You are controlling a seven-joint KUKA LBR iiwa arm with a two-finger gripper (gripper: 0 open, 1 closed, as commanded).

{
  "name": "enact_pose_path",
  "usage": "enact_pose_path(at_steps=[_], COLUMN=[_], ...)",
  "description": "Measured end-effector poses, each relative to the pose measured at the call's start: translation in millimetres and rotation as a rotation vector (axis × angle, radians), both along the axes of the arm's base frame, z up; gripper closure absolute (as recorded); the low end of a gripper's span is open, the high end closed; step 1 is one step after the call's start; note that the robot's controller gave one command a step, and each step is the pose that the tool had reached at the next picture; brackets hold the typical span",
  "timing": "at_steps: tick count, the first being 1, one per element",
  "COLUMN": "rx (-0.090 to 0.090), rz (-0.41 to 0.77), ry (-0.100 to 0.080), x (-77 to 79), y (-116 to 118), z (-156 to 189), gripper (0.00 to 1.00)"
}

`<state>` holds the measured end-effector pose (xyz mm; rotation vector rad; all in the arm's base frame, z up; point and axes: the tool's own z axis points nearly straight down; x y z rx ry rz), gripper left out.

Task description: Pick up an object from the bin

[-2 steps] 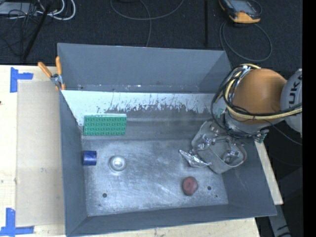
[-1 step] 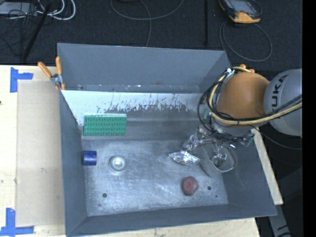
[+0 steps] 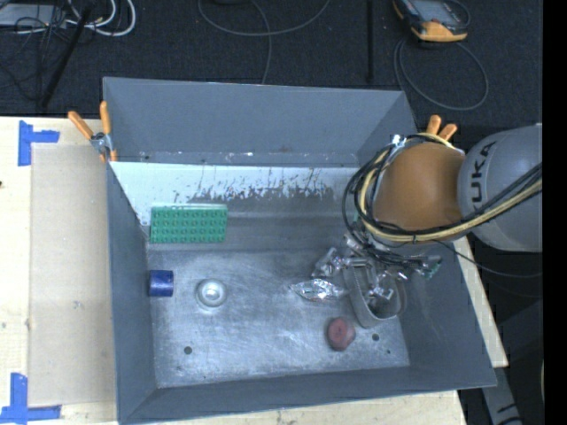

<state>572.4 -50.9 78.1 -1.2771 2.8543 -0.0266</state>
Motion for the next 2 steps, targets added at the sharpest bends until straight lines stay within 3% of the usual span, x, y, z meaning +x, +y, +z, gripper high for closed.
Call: enact_pose_path(at_steps=[1,2], rx=[0.009,0.006], rz=[-0.154,-0.15], ry=[0.014,0.018], x=[-4.3,-4.9], y=[34.6,34.4], z=[0.4,1.2], gripper=[0.0,1.0])
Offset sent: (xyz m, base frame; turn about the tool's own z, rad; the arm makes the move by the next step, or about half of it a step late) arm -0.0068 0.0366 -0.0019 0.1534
